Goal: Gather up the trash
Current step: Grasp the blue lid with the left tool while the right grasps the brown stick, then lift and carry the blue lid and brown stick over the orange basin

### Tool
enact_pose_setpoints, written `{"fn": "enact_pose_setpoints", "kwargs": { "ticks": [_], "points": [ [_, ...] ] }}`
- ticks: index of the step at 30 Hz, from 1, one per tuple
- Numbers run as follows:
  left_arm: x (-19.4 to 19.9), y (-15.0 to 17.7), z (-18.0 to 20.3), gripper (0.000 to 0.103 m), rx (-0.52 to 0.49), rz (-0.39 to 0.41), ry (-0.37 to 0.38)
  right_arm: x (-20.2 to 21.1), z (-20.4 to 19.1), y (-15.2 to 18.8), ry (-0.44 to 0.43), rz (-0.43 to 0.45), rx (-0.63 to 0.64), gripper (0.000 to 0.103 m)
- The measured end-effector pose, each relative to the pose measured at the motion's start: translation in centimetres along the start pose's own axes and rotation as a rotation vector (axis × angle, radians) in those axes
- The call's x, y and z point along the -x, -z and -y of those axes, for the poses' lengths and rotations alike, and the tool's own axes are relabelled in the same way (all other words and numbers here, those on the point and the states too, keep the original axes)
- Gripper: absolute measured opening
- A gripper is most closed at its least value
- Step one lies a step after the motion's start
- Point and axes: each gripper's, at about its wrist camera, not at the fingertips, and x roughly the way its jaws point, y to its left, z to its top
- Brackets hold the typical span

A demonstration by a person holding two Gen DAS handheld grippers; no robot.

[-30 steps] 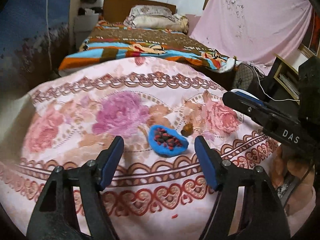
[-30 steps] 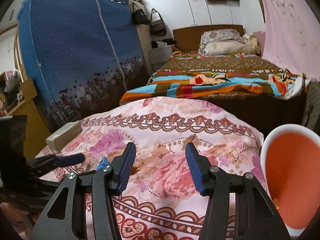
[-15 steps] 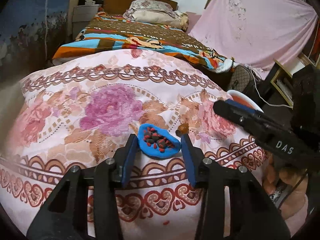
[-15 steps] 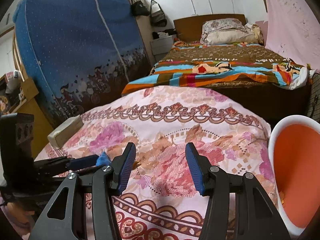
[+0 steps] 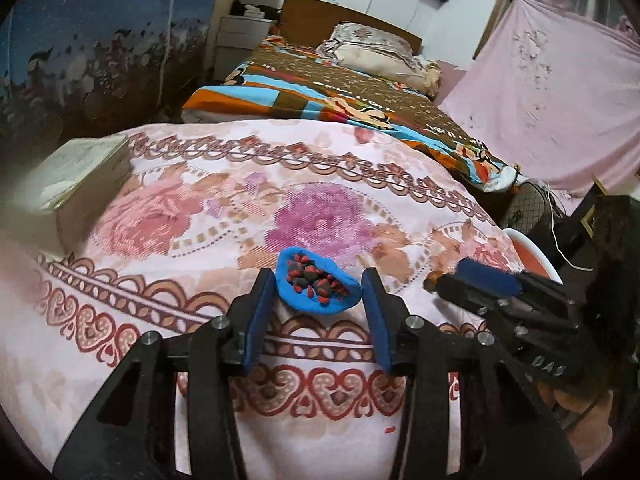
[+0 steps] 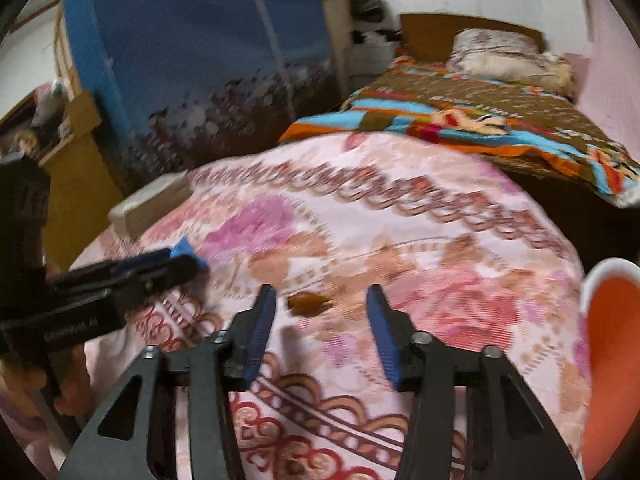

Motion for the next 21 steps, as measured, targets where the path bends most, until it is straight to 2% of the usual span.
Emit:
{"fn": "enact_pose_setpoints", "kwargs": {
  "ticks": [6, 10, 21],
  "points": [
    [-0.2, 0.1, -0.2, 0.029, 0.003, -0.002, -0.002, -1.2, -0.2, 0.0, -0.008, -0.047, 0.007, 0.031],
    [-0.1, 0.2, 0.1, 0.029, -0.011, -0.002, -0.007, -1.3, -0.2, 0.0, -0.001, -0.054, 0.004, 0.024],
    [0.6, 0.3, 0.8, 0.029, -0.038, 0.028, -0.022, -0.3, 0.0, 0.0, 0.021, 0.004, -0.005, 0.024]
  ]
}}
